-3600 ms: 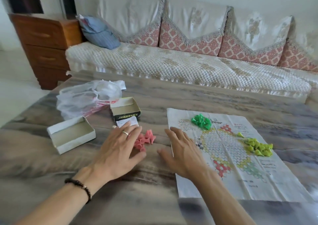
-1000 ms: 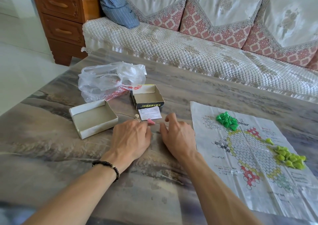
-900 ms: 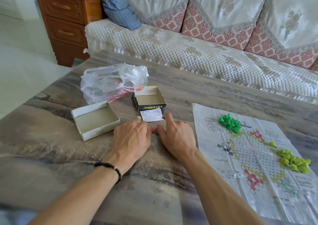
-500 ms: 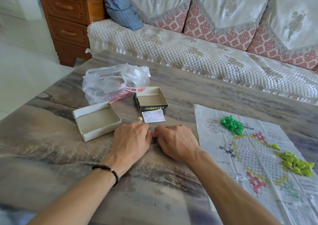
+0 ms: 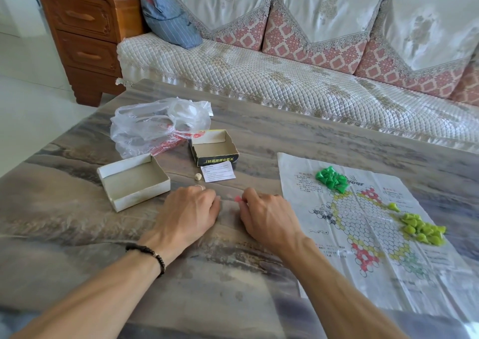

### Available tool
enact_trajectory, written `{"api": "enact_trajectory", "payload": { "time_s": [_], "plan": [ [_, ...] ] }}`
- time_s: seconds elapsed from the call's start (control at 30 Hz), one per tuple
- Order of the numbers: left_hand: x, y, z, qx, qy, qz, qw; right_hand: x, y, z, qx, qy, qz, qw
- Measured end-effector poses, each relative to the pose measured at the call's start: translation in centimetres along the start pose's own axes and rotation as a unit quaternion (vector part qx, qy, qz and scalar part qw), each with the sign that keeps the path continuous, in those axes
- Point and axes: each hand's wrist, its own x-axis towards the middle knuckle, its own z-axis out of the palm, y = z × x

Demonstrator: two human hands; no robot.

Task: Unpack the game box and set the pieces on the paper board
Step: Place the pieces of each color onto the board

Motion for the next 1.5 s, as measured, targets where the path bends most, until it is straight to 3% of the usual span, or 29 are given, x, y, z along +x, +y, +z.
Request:
{"api": "enact_trajectory", "payload": {
  "time_s": [0.2,0.4,0.63,0.83,0.97,1.07,1.17,1.3,1.4,1.5],
  "plan": [
    [0.9,3.8,0.3,-0.081,-0.008,0.023,0.996,-3.3,3.9,-4.4,0.009,0.07,0.096,0.993],
    [3.8,13.6,1.7,-0.238,-0.037,-0.005,0.971,-10.7,10.3,-7.9,0.014,0.059,0.196,0.979],
    [5.9,22.9,5.4,-0.341,-0.091,-0.072,0.933,-16.4,13.5,-6.8,-0.065,0.062,0.187,0.978],
    [5.6,24.0,6.8,-0.338,-0.113,-0.068,0.932,-17.1,13.6,-6.5,0.01,0.079,0.168,0.983],
    [5.1,24.7,6.6,-0.434,-0.149,-0.125,0.879,-17.1,13.4,-6.7,0.058,0.059,0.173,0.982],
    [5.1,24.2,6.1,-0.497,-0.179,-0.122,0.841,-17.5,13.5,-7.4,0.075,0.031,0.202,0.976],
    [5.2,22.8,5.5,-0.456,-0.205,-0.08,0.863,-18.4,13.7,-8.5,0.053,-0.001,0.208,0.977],
    [5.5,20.2,4.7,-0.237,-0.187,0.048,0.952,-19.6,14.1,-9.7,-0.005,-0.067,0.206,0.976],
    [5.3,19.5,4.1,-0.11,-0.265,0.086,0.954,-20.1,14.2,-9.9,-0.033,-0.085,0.2,0.975],
    [4.8,20.4,3.6,-0.072,-0.296,0.113,0.946,-19.3,14.0,-9.7,-0.06,-0.091,0.196,0.975]
  ]
}}
